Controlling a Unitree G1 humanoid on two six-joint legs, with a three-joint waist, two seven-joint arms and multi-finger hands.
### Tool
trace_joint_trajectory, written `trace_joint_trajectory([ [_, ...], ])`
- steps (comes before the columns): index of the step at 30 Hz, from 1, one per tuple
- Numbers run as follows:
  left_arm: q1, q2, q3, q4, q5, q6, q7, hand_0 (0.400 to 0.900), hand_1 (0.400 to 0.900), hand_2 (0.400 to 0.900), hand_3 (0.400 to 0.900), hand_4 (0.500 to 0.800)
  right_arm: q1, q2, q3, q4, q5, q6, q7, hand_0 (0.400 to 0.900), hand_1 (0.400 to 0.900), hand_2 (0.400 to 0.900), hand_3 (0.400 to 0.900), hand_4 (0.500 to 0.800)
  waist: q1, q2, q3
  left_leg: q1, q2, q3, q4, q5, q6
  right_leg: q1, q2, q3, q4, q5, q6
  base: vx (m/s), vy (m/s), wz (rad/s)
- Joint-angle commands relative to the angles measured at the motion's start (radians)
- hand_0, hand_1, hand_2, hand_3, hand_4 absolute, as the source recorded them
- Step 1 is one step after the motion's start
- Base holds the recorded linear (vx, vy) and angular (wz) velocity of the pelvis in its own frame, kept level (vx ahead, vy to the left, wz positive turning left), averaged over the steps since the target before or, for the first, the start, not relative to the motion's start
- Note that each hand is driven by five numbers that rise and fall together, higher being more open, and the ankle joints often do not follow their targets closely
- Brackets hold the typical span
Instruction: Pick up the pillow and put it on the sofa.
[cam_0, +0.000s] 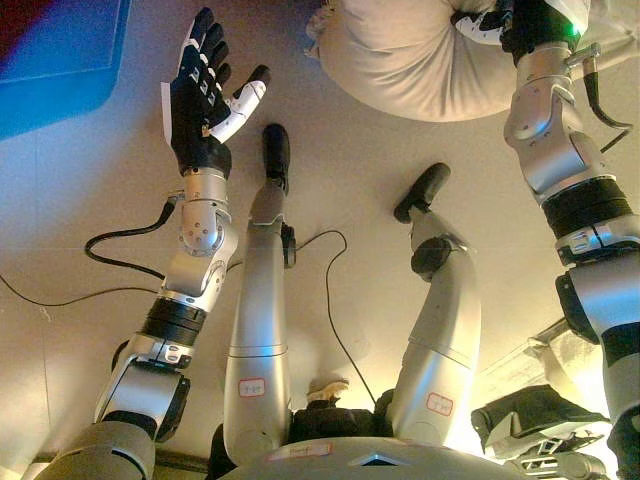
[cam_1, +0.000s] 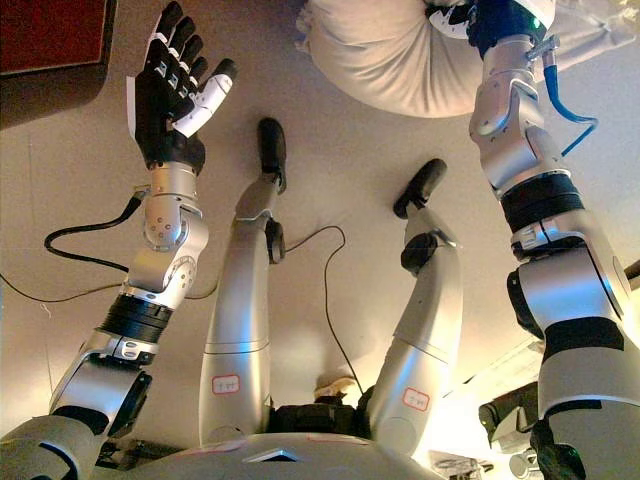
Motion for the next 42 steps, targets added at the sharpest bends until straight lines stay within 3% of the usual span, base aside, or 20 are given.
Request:
trace_joint_trajectory([
  [1,0.018,0.025,0.045,-0.129,-0.016,-0.065,0.019,0.900,0.900,0.900,0.900,0.800,-0.159,-0.021,0.006,-0.063,0.034,-0.051,-0.033,0.400,0.400,0.400,0.400,0.500,0.025,-0.023,-0.002,0.089,-0.004,-0.042,0.027,-0.164,-0.030,0.021,0.014,0.045,0.027,0.026,0.089,-0.01,0.022,-0.04],
  [10,0.014,-0.027,0.111,-0.073,0.025,-0.075,0.087,0.900,0.900,0.900,0.900,0.800,0.037,-0.008,-0.148,-0.307,-0.044,-0.078,-0.081,0.400,0.400,0.400,0.400,0.500,0.011,-0.026,-0.005,0.159,-0.004,-0.031,0.008,-0.156,-0.026,0.080,0.019,0.053,0.022,0.029,0.095,-0.01,0.010,-0.01],
  [12,0.004,-0.052,0.120,-0.050,0.050,-0.083,0.116,0.900,0.900,0.900,0.900,0.800,0.133,0.012,-0.204,-0.381,-0.088,-0.103,-0.111,0.400,0.400,0.400,0.400,0.500,0.005,-0.029,-0.013,0.232,-0.010,-0.013,-0.028,-0.119,-0.017,0.152,0.020,0.046,-0.009,0.060,0.080,-0.05,0.016,0.00],
  [13,0.005,-0.052,0.118,-0.049,0.051,-0.083,0.117,0.900,0.900,0.900,0.900,0.800,0.139,0.013,-0.207,-0.385,-0.089,-0.102,-0.109,0.400,0.400,0.400,0.400,0.500,0.008,-0.029,-0.013,0.255,-0.006,-0.018,-0.029,-0.147,-0.022,0.171,0.027,0.052,-0.003,0.036,0.095,-0.01,0.023,-0.08],
  [16,0.021,-0.059,0.120,-0.039,0.092,-0.085,0.130,0.900,0.900,0.900,0.900,0.800,0.236,0.032,-0.238,-0.442,-0.131,-0.127,-0.127,0.400,0.400,0.400,0.400,0.500,0.010,-0.031,-0.014,0.373,-0.007,-0.011,-0.056,-0.140,-0.019,0.293,0.034,0.050,-0.040,0.036,0.086,0.03,-0.014,-0.07],
  [20,0.049,-0.061,0.138,-0.023,0.110,-0.089,0.142,0.900,0.900,0.900,0.900,0.800,0.357,0.052,-0.262,-0.490,-0.162,-0.160,-0.124,0.400,0.400,0.400,0.400,0.500,0.010,-0.042,-0.037,0.536,-0.002,-0.018,-0.100,-0.106,-0.020,0.498,0.038,0.011,-0.137,0.057,0.061,-0.01,-0.045,0.08],
  [22,0.094,-0.053,0.156,-0.015,0.111,-0.085,0.109,0.900,0.900,0.900,0.900,0.800,0.454,0.067,-0.286,-0.540,-0.159,-0.179,-0.083,0.400,0.400,0.400,0.400,0.500,0.010,-0.047,-0.077,0.675,0.009,-0.026,-0.144,-0.105,-0.025,0.685,0.038,-0.028,-0.226,0.064,0.060,0.12,-0.061,0.08],
  [24,0.097,-0.053,0.154,-0.016,0.111,-0.085,0.108,0.900,0.900,0.900,0.900,0.800,0.460,0.067,-0.289,-0.545,-0.159,-0.178,-0.081,0.400,0.400,0.400,0.400,0.500,0.010,-0.043,-0.066,0.694,0.010,-0.031,-0.153,-0.102,-0.026,0.710,0.041,-0.037,-0.238,0.068,0.060,0.10,-0.002,-0.02],
  [25,0.145,-0.050,0.172,-0.010,0.102,-0.082,0.058,0.900,0.900,0.900,0.900,0.800,0.557,0.104,-0.304,-0.608,-0.135,-0.213,-0.036,0.400,0.400,0.400,0.400,0.500,0.007,-0.046,-0.139,0.815,0.028,-0.020,-0.201,-0.107,-0.032,0.857,0.037,-0.063,-0.330,0.090,0.074,0.16,0.027,-0.11],
  [28,0.199,-0.059,0.176,-0.006,0.099,-0.075,0.020,0.900,0.900,0.900,0.900,0.800,0.622,0.117,-0.332,-0.649,-0.113,-0.231,-0.006,0.400,0.400,0.400,0.400,0.500,0.005,-0.046,-0.175,0.925,0.032,-0.017,-0.273,-0.096,-0.037,0.999,0.033,-0.100,-0.430,0.159,0.098,0.19,0.034,-0.11],
  [30,0.276,-0.061,0.202,-0.012,0.108,-0.064,-0.028,0.900,0.900,0.900,0.900,0.800,0.704,0.135,-0.369,-0.708,-0.091,-0.259,0.033,0.400,0.400,0.400,0.400,0.500,0.004,-0.050,-0.260,1.050,0.043,0.004,-0.378,-0.082,-0.044,1.128,0.046,-0.127,-0.552,0.220,0.124,0.22,0.034,-0.15],
  [32,0.305,-0.062,0.217,-0.016,0.111,-0.058,-0.041,0.900,0.900,0.900,0.900,0.800,0.733,0.139,-0.382,-0.733,-0.078,-0.266,0.051,0.400,0.400,0.400,0.400,0.500,0.005,-0.050,-0.287,1.098,0.041,0.010,-0.424,-0.075,-0.042,1.163,0.050,-0.134,-0.589,0.238,0.131,0.15,0.062,-0.24],
  [34,0.368,-0.060,0.249,-0.026,0.130,-0.045,-0.064,0.900,0.900,0.900,0.900,0.800,0.766,0.143,-0.406,-0.790,-0.048,-0.286,0.086,0.400,0.400,0.400,0.400,0.500,0.006,-0.057,-0.356,1.193,0.026,0.044,-0.540,-0.043,-0.035,1.218,0.044,-0.142,-0.663,0.311,0.141,0.17,0.117,-0.47],
  [38,0.421,-0.070,0.275,-0.040,0.141,-0.035,-0.086,0.900,0.900,0.900,0.900,0.800,0.798,0.149,-0.448,-0.838,0.015,-0.298,0.124,0.400,0.400,0.400,0.400,0.500,0.010,-0.068,-0.415,1.283,0.019,0.084,-0.647,-0.018,-0.032,1.260,0.040,-0.146,-0.703,0.314,0.141,0.09,0.055,-0.15],
  [42,0.455,-0.081,0.274,-0.056,0.145,-0.025,-0.119,0.900,0.900,0.900,0.900,0.800,0.794,0.148,-0.472,-0.827,0.075,-0.302,0.144,0.400,0.400,0.400,0.400,0.500,0.017,-0.086,-0.437,1.310,0.017,0.092,-0.667,-0.018,-0.027,1.274,0.040,-0.148,-0.707,0.324,0.141,0.07,0.013,0.00],
])
